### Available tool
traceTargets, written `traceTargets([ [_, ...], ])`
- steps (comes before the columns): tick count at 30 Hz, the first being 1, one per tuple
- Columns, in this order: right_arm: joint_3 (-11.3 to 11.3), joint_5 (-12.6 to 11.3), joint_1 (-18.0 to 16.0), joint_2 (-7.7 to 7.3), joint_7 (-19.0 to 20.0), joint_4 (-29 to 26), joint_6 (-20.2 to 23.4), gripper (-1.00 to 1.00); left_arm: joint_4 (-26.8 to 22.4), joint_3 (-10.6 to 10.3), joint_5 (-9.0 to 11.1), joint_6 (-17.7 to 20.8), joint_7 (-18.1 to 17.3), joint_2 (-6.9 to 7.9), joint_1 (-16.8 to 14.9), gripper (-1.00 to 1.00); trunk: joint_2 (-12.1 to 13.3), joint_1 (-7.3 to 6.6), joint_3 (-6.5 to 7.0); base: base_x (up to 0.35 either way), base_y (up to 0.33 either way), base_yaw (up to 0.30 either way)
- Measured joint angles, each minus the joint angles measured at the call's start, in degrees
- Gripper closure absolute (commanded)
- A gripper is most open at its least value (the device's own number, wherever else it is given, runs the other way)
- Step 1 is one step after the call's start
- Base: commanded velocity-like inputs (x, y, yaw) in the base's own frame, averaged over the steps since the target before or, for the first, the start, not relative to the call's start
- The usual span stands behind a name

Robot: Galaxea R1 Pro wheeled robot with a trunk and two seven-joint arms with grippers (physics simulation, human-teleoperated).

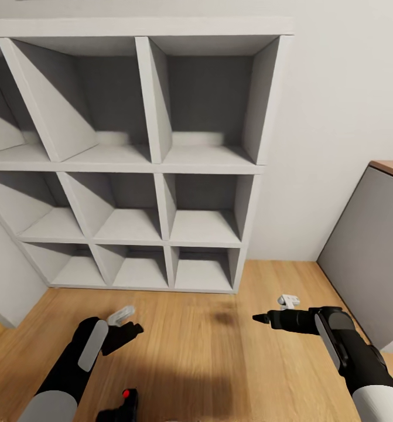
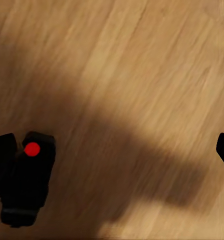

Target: Attach the digital camera to the camera tripod in the bedroom.

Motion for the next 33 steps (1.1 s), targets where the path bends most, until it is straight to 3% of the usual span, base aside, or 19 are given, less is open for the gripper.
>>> traceTargets([
  [6, 0.1, 0.1, 0.0, 0.05, -1.4, 0.0, 0.0, -1.00, -0.2, -0.3, -0.2, -0.1, 4.8, -0.17, 0.0, -1.00, -0.1, 0.15, -1.33, 0.000, 0.000, 0.000],
  [12, 0.0, 0.0, 0.0, 0.08, -3.7, 0.0, 0.0, -1.00, -0.2, -0.3, -2.3, -0.1, 7.6, -0.28, 0.0, -1.00, -0.2, 0.31, -2.66, 0.000, 0.000, 0.000],
  [18, -0.1, 0.0, 0.0, 0.03, -4.2, 0.0, 0.1, -1.00, -0.2, -0.2, -4.6, -0.1, 8.1, -0.32, 0.0, -1.00, -0.2, 0.46, -3.99, 0.000, 0.000, 0.000],
  [33, 0.1, 0.1, 0.0, 0.06, -4.4, -0.4, 0.0, -1.00, -0.3, -0.1, -5.1, -0.1, 8.2, -0.32, 0.0, -1.00, -0.4, 0.85, -7.32, 0.000, 0.000, 0.000],
])
